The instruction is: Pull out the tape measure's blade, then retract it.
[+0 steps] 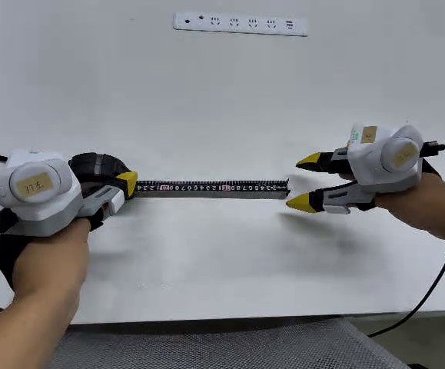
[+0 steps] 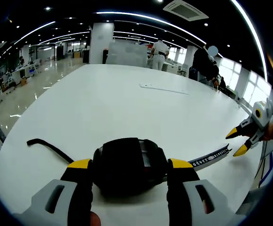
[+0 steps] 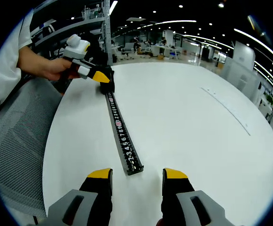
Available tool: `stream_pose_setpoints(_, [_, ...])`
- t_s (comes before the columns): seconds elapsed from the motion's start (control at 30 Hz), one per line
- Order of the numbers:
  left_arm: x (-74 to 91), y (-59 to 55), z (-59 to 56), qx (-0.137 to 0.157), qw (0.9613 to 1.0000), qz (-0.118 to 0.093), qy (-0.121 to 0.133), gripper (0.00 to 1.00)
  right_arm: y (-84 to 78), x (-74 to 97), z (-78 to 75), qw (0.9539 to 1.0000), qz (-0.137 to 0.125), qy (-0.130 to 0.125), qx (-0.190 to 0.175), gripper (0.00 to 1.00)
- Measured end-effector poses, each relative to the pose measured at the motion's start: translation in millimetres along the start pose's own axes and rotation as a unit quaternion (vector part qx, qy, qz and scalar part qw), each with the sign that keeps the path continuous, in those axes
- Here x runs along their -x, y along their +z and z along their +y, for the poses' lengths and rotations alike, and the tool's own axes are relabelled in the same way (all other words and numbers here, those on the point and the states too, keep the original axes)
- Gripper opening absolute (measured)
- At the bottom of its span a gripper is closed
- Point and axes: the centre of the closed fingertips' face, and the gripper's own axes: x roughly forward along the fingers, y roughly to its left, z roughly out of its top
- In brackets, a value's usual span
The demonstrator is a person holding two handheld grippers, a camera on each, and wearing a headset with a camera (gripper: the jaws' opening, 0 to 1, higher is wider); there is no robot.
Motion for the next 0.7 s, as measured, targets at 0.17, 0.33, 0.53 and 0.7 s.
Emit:
stream_pose_setpoints(0.17, [0.1,-0.1,-0.1,0.002,1.0000,0.000,0.000,0.59,1.0,-6.6,-0.2,0.9998,0.008,0.013,0.014,0.33])
stream_pose_setpoints(0.33, [0.2,-0.1,-0.3,0.000,1.0000,0.001,-0.001,0.59,2.9,-10.6,2.7,0.9992,0.011,0.029,0.025,0.25])
stream_pose_setpoints(0.53, [0.0,-0.2,-0.3,-0.002,1.0000,0.002,-0.001,0.59,1.4,-15.2,5.2,0.9982,0.017,0.044,0.036,0.20])
stream_pose_setpoints(0.7, [-0.1,-0.4,0.0,-0.001,1.0000,0.002,-0.002,0.59,2.2,-17.7,5.7,0.9976,0.016,0.050,0.045,0.16])
